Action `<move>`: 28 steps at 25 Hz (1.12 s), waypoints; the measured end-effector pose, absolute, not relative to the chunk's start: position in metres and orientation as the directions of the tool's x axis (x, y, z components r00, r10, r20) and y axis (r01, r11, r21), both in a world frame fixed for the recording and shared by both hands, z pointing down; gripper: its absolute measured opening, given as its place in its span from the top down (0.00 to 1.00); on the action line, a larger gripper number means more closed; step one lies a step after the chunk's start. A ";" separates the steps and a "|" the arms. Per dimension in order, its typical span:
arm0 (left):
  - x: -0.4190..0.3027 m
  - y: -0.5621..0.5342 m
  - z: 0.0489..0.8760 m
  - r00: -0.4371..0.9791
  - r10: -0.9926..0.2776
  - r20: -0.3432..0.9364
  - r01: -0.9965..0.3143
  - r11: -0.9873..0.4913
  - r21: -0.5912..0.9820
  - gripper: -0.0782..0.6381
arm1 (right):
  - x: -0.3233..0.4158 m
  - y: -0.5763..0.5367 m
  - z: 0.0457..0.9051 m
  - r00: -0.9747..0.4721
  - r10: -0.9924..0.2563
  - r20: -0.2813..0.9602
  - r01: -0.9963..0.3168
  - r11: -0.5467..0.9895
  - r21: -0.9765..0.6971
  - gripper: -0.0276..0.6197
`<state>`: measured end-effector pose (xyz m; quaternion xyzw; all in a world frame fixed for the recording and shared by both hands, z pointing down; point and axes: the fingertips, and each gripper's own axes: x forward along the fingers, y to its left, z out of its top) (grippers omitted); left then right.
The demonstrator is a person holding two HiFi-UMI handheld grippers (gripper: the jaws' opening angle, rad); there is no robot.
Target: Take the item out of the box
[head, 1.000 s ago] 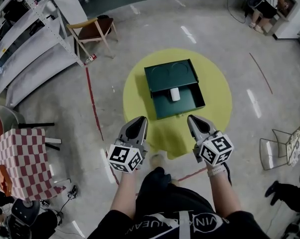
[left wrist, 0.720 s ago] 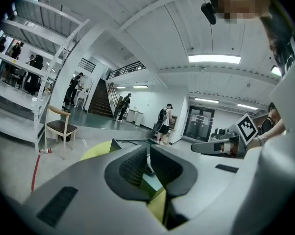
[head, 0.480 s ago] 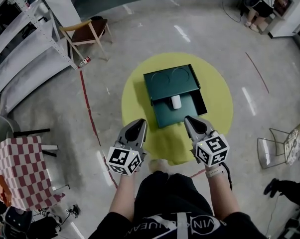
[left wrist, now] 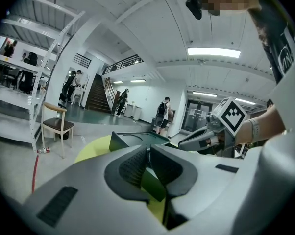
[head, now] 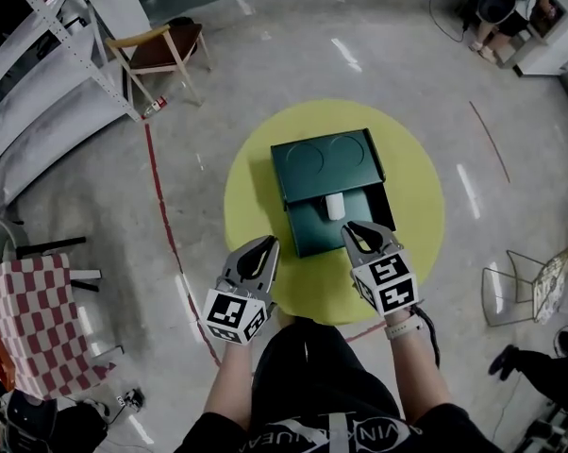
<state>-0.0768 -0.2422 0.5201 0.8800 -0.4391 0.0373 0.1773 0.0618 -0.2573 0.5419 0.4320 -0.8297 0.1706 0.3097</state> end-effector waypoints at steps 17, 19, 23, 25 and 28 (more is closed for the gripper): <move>-0.073 -0.282 0.538 0.586 -0.774 0.241 -0.804 -0.517 0.294 0.86 | 0.055 -0.303 0.584 -0.388 -0.487 0.782 -0.792 0.611 -0.013 0.77; -0.073 -0.285 0.539 0.583 -0.776 0.242 -0.805 -0.512 0.300 0.86 | 0.053 -0.304 0.589 -0.392 -0.455 0.800 -0.784 0.620 -0.032 0.70; -0.072 -0.291 0.542 0.579 -0.779 0.242 -0.807 -0.505 0.305 0.86 | 0.057 -0.309 0.603 -0.379 -0.405 0.832 -0.771 0.635 -0.042 0.62; -0.073 -0.294 0.541 0.578 -0.779 0.242 -0.807 -0.503 0.308 0.86 | 0.058 -0.313 0.604 -0.373 -0.403 0.836 -0.777 0.629 -0.043 0.61; -0.075 -0.298 0.538 0.576 -0.782 0.239 -0.807 -0.499 0.315 0.86 | 0.056 -0.317 0.606 -0.368 -0.397 0.841 -0.782 0.622 -0.049 0.61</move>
